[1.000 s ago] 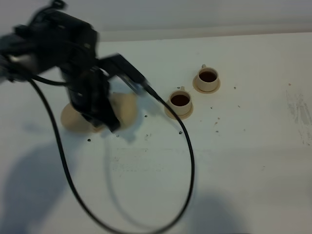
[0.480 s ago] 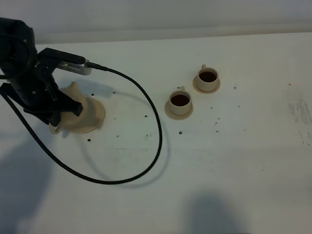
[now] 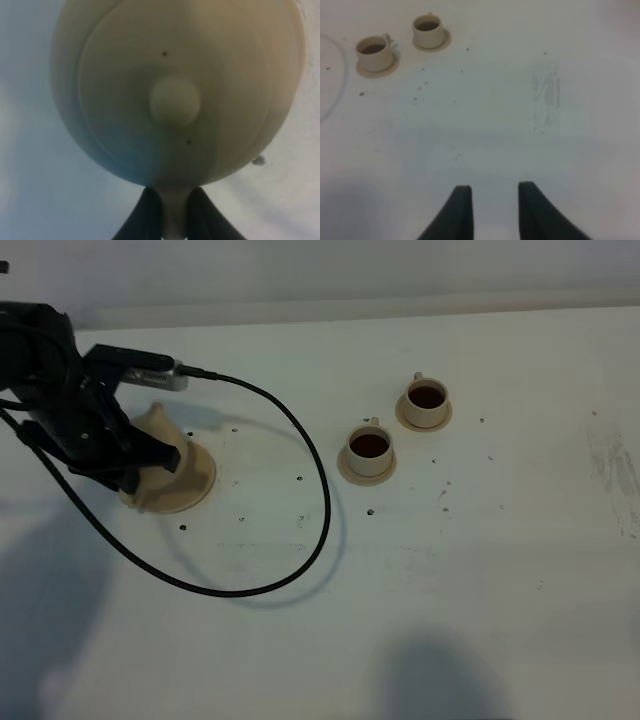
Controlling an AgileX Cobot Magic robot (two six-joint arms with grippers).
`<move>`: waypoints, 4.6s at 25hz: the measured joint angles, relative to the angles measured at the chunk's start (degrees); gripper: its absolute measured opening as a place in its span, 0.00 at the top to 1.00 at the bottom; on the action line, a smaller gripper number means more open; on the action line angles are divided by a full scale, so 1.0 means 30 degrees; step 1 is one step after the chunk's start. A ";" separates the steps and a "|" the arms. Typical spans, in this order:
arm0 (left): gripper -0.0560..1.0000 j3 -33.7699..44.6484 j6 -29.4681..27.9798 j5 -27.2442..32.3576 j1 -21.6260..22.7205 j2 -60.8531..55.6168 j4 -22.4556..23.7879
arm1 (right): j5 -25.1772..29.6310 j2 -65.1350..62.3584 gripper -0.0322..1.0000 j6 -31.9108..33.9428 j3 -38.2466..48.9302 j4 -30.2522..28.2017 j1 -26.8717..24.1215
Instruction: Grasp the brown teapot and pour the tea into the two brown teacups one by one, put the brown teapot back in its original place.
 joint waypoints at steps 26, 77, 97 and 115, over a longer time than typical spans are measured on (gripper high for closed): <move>0.84 0.0103 0.1084 -0.0776 0.0000 0.1051 -0.1275 | 0.0000 0.0000 0.76 0.0000 0.0000 0.0000 0.0000; 0.37 1.4783 -0.0160 0.5214 -0.0130 -2.6397 -0.1669 | 0.0000 0.0000 0.76 0.0000 0.0000 0.0000 0.0000; 0.37 1.4839 -0.0051 0.5256 0.3976 -3.5590 -0.1785 | 0.0000 0.0000 0.76 0.0000 0.0000 0.0000 0.0000; 0.37 1.4928 -0.0308 0.5261 0.3111 -3.6802 -0.1680 | 0.0000 0.0000 0.76 0.0000 0.0000 0.0000 0.0000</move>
